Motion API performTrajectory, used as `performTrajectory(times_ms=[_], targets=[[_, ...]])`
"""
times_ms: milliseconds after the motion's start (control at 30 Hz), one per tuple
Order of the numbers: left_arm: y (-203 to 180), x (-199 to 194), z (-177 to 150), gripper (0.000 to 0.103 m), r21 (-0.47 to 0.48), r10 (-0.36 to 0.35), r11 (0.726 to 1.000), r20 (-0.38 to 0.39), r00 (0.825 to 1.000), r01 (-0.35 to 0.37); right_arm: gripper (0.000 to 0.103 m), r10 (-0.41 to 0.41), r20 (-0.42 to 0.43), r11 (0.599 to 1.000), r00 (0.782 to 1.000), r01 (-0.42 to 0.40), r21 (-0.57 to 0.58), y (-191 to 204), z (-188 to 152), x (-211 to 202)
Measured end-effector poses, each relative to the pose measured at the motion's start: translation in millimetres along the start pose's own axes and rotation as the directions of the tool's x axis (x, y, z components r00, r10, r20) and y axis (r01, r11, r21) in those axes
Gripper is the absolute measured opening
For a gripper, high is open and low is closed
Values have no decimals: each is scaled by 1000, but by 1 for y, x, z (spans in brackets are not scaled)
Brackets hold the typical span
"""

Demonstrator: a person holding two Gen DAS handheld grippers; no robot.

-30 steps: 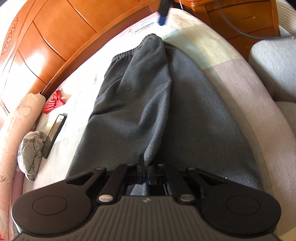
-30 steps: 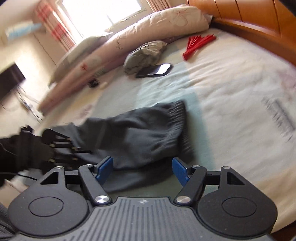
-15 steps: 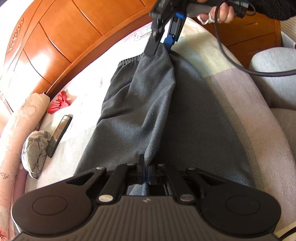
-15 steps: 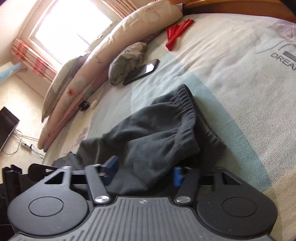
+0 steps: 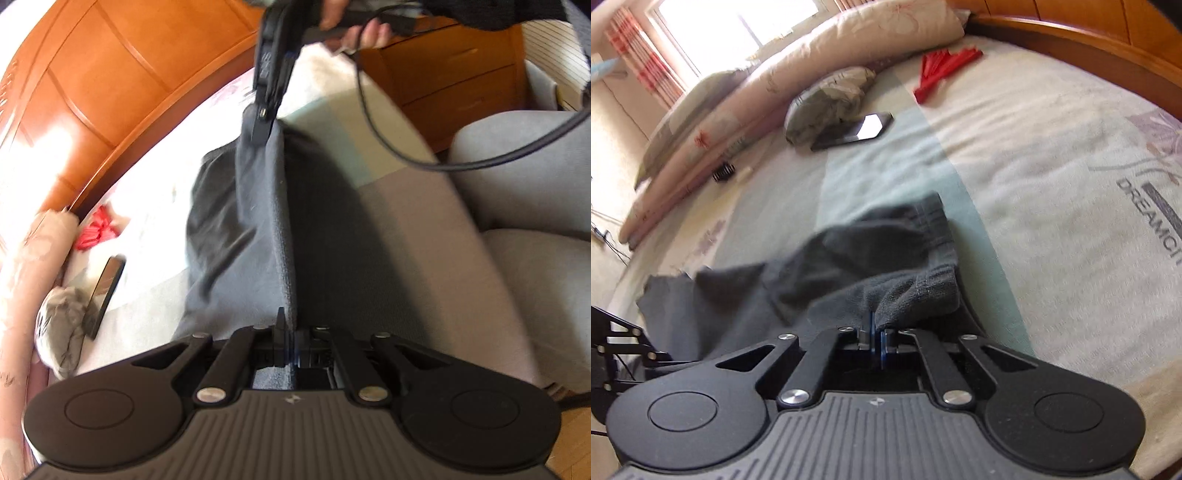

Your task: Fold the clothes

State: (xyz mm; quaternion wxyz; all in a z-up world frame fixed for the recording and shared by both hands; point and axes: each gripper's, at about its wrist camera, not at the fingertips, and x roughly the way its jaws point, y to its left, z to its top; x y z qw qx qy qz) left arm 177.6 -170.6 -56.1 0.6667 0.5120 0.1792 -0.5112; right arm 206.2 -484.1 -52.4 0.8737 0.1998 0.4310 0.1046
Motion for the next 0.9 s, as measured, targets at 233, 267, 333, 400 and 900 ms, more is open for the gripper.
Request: performTrajectory(times_ms=[233,267,333,400,900], targets=[[-23,18,7,0,51,-58,997,-32,998,59,4,-56,-21,998,998,56,14,-7,-15,-1],[-25,21,6,0,57,-60,996,-43,997,62,4,-75,-24,997,997,75,-3,-3,-17,0],[-28,22,7,0,59,-52,997,-49,997,55,4,-106,-21,994,994,105,-29,3,-18,3],[-29,23,7,1,54,-43,997,-49,998,46,4,-127,-7,991,992,127,-37,7,-16,4],[20,-42,-20,50,-441,-14,897,28,1000,25,52,-353,85,917,932,363,-165,47,-36,-49]])
